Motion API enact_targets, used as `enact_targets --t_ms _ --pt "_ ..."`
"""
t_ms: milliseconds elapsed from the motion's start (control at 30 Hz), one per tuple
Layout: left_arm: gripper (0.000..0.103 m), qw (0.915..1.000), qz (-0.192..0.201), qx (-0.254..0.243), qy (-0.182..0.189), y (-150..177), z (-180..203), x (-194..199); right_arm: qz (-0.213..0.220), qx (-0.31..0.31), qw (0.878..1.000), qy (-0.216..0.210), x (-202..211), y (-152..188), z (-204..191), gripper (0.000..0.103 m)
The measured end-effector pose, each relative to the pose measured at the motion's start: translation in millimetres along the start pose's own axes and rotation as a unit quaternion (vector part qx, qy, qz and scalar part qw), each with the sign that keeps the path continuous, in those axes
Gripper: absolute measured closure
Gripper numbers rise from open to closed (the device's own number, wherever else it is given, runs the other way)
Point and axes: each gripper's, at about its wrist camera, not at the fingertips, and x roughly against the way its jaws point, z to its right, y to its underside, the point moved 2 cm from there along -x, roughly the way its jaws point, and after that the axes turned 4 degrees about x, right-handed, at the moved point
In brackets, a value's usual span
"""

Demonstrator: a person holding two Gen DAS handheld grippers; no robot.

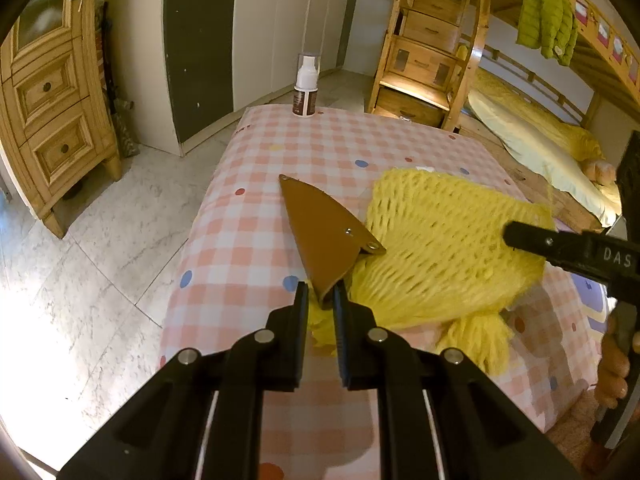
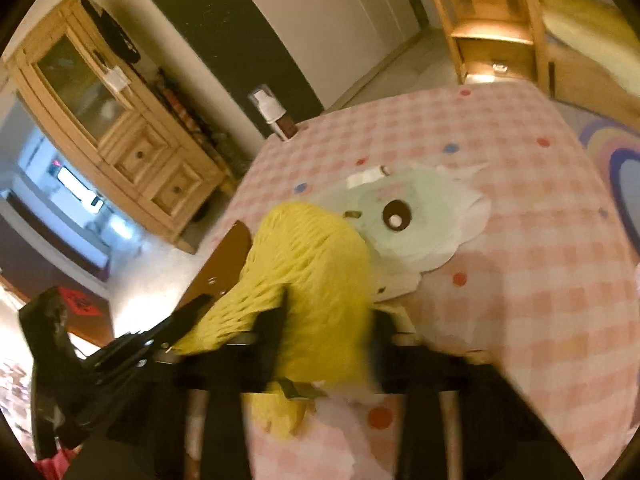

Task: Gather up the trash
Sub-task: 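Grasp the brown cardboard piece with the left tool while the right tool grasps the yellow mesh net, then carry the cardboard and mesh net over the pink bin and open both tools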

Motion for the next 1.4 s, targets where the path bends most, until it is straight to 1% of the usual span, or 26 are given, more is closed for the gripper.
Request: enact_targets --t_ms 67,100,200,267,333,467,500,533,600,667,733,867,967,1000,1033,1067,1100,1133,1200,1267,1333,1400 --pt "0.092 1.0 -0.002 0.006 0.005 -1 -3 0 0.02 0.007 1.0 0.0 17 2 -3 0.095" --pt "0.092 1.0 -0.002 0.008 0.004 0 -3 0 0.034 0.012 0.999 0.011 30 3 -3 0.095" --pt "0.092 0.9998 -0.006 0.015 0.011 2 -5 1 0.074 0.02 0.996 0.053 68 5 1 0.095" --pt "0.092 0.9997 -0.005 0.012 0.018 4 -4 3 0.098 0.026 0.99 0.096 93 8 8 0.095" --pt "0.092 0.9997 -0.007 0.0 0.021 8 1 4 0.108 0.021 0.988 0.11 106 11 17 0.095" --pt "0.092 0.9995 -0.023 -0.016 0.016 18 7 1 0.111 -0.007 0.988 0.103 107 22 35 0.094" --pt "0.087 0.9995 -0.023 -0.018 0.011 20 8 1 0.109 -0.014 0.989 0.098 105 26 38 0.094" --pt "0.078 0.9996 -0.021 -0.02 0.004 21 8 1 0.106 -0.02 0.99 0.092 102 30 42 0.094" --pt "0.069 0.9997 -0.011 -0.022 -0.005 22 9 5 0.102 -0.03 0.991 0.083 96 33 45 0.094" --pt "0.069 0.9997 -0.004 -0.022 -0.01 21 9 6 0.104 -0.042 0.991 0.073 96 35 50 0.094" --pt "0.069 0.9993 0.0 -0.03 -0.025 19 11 3 0.109 -0.05 0.99 0.067 97 35 52 0.094" --pt "0.069 0.9982 0.001 -0.041 -0.044 14 15 -5 0.109 -0.056 0.99 0.067 96 36 55 0.094" --pt "0.073 0.9974 0.002 -0.049 -0.052 11 19 -11 0.107 -0.055 0.99 0.069 95 37 56 0.094" --pt "0.077 0.9973 0.004 -0.051 -0.053 10 20 -13 0.106 -0.055 0.99 0.069 96 37 57 0.094" --pt "0.085 0.9971 0.005 -0.054 -0.054 10 21 -14 0.106 -0.055 0.99 0.069 95 37 57 0.094" --pt "0.087 0.9969 0.007 -0.054 -0.056 9 22 -14 0.106 -0.055 0.99 0.07 96 37 57 0.094" --pt "0.092 0.9971 0.008 -0.052 -0.056 9 22 -14 0.107 -0.055 0.99 0.07 96 37 57 0.094" --pt "0.1 0.9975 0.009 -0.05 -0.05 9 23 -12 0.109 -0.055 0.99 0.07 96 37 57 0.094" --pt "0.103 0.9984 0.017 -0.043 -0.034 9 25 -3 0.113 -0.053 0.99 0.071 99 39 56 0.094" --pt "0.103 0.9987 0.027 -0.042 -0.009 10 31 13 0.118 -0.05 0.989 0.073 101 40 56 0.094" --pt "0.103 0.9981 0.037 -0.049 0.002 12 42 28 0.122 -0.051 0.989 0.071 106 42 57 0.094" --pt "0.103 0.9977 0.037 -0.053 0.022 14 53 40 0.124 -0.054 0.988 0.07 109 44 59 0.094"
